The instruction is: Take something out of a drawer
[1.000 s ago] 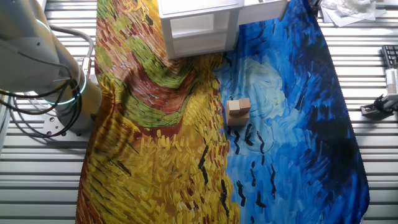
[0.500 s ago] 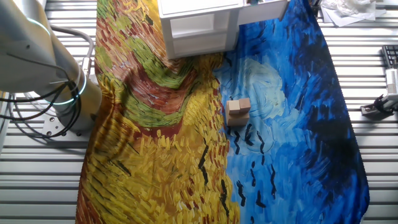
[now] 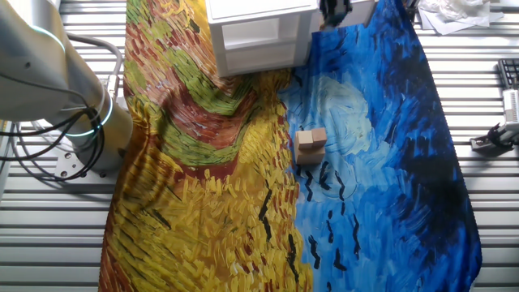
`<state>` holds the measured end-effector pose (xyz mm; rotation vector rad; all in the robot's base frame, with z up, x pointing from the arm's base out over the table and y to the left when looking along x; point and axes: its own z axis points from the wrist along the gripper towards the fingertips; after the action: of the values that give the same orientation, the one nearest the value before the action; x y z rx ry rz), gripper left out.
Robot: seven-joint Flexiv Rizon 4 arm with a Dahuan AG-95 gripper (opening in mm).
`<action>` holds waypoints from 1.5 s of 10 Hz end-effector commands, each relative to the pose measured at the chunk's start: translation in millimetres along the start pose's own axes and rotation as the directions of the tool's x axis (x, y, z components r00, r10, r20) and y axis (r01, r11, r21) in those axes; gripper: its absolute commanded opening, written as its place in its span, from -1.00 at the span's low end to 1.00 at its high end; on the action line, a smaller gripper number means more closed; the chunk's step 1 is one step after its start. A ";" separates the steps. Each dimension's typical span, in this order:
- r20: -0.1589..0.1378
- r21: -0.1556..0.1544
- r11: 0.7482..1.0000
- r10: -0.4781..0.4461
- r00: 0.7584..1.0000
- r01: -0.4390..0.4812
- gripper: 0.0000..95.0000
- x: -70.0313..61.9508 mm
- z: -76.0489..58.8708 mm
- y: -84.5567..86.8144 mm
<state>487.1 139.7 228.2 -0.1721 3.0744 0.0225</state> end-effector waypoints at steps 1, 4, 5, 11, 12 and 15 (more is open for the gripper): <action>-0.001 -0.002 1.000 -0.004 1.000 0.004 -1.00 5.8 8.9 -6.1; -0.008 0.000 1.000 -0.007 1.000 0.007 -1.00 21.3 41.7 -16.4; -0.008 0.000 1.000 -0.007 1.000 0.007 -1.00 21.3 41.7 -16.4; -0.027 0.005 1.000 0.020 0.999 -0.020 -1.00 45.9 113.3 -35.2; -0.028 0.006 1.000 0.026 0.999 -0.026 -1.00 48.2 123.8 -35.9; -0.028 0.007 0.999 0.035 0.999 -0.035 -1.00 54.0 143.0 -36.3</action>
<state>447.3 101.3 78.8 -0.1189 3.1074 0.0133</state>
